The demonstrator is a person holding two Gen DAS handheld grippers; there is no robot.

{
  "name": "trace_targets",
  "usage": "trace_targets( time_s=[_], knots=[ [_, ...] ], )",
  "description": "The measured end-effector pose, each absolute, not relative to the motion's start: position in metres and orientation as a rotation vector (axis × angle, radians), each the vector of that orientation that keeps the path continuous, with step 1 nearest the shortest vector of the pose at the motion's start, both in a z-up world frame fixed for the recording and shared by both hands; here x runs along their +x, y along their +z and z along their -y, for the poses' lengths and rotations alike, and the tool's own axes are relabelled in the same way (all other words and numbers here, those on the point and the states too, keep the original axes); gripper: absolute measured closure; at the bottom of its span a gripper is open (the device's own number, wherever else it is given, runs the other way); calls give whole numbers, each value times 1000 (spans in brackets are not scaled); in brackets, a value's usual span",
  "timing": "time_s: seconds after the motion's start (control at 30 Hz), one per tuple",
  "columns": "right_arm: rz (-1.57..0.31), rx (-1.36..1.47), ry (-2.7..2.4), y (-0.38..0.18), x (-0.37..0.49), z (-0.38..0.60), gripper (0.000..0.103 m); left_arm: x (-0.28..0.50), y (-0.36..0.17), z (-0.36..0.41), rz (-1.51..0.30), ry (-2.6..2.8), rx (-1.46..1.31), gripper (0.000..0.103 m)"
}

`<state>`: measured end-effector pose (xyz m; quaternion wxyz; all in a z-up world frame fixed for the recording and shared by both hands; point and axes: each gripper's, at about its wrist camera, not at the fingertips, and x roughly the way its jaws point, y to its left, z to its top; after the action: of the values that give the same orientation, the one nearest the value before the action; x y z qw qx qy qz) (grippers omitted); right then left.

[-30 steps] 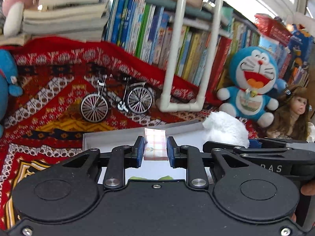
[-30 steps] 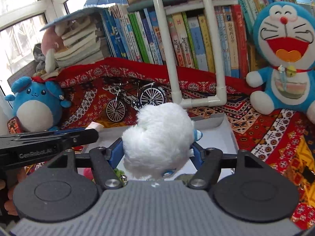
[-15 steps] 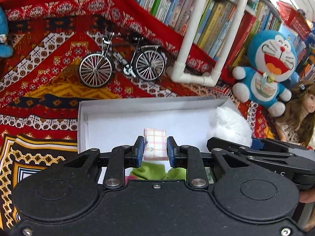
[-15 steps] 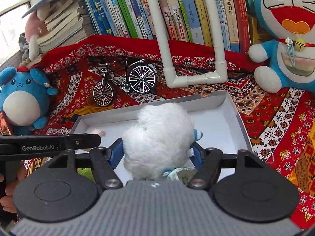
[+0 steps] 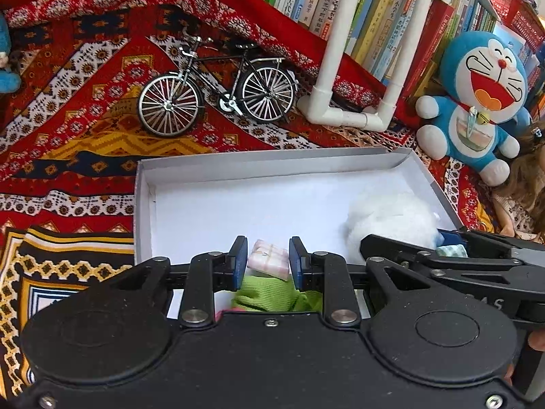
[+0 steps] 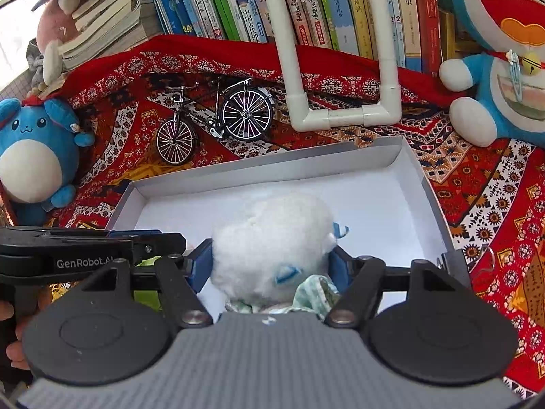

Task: Organize soft objects
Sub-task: 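Open left gripper over the tray while right gripper releases the fluff into it, then move left gripper to the gold sequined bow while right gripper approaches the white foam block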

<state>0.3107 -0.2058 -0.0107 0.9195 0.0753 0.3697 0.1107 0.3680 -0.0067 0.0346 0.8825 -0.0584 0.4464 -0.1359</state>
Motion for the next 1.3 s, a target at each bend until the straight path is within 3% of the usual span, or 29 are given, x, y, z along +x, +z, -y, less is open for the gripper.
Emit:
trace_targets(
  time_s=[0.13, 0.5, 0.63, 0.93, 1.3],
  knots=[
    [-717, 167, 246, -3, 303, 208, 19, 360, 48, 3, -886, -286, -125, 63],
    [-586, 143, 283, 39, 260, 207, 12, 311, 103, -12, -712, -256, -94, 40],
    [-526, 111, 294, 53, 235, 207, 8, 281, 119, -21, -641, -255, -85, 26],
    [-390, 73, 302, 65, 170, 226, 0, 213, 129, -46, -520, -209, -68, 19],
    [-284, 34, 256, 52, 108, 252, 0, 151, 92, -67, -429, -50, -63, 13]
  ],
)
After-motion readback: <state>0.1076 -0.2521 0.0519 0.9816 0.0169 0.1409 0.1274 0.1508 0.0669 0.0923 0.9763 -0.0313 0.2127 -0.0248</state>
